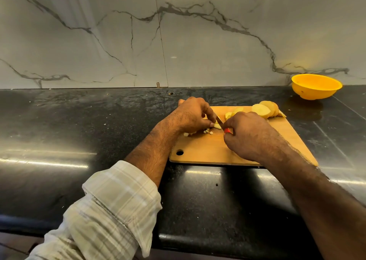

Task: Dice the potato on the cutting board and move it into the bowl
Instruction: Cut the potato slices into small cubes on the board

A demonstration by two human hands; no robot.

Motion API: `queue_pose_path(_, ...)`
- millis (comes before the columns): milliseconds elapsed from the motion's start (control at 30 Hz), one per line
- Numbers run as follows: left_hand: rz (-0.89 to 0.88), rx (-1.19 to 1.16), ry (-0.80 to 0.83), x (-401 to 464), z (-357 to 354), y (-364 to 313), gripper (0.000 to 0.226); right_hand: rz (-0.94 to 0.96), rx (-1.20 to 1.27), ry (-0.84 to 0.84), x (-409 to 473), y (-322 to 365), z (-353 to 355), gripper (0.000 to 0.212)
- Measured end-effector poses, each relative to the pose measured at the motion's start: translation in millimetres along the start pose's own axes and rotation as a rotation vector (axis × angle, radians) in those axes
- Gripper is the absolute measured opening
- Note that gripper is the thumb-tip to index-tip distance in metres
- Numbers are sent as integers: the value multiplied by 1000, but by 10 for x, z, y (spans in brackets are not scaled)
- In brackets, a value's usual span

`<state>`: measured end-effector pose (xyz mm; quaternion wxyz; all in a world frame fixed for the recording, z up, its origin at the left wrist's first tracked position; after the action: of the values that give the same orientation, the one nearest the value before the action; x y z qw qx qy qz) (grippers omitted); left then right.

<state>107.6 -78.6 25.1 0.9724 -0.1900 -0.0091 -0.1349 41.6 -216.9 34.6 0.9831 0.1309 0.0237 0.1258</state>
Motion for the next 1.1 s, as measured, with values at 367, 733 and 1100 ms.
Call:
queue_pose_path(367,20,-91,30,51,-56,49,8,3,-137,11,-4,214,-100,39)
queue_pose_path(733,5,-98,-32,2,57,112,6,24,-33,-41,-33,123,-14,42)
queue_pose_path(1100,37,-96,12,30,-1,179,12,39,-153,-3,43,314,-110,37)
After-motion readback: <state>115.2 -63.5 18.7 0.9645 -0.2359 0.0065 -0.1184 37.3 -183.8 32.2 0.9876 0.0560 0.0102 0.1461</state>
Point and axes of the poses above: each hand's wrist, its own x-axis towards the middle knuckle, its own z-axis out of the back of the hand, y = z × x, the point moved 10 cm from there along x, towards the middle knuckle, and after that the axes turned 2 degrees about y, right-handed, at the moved point
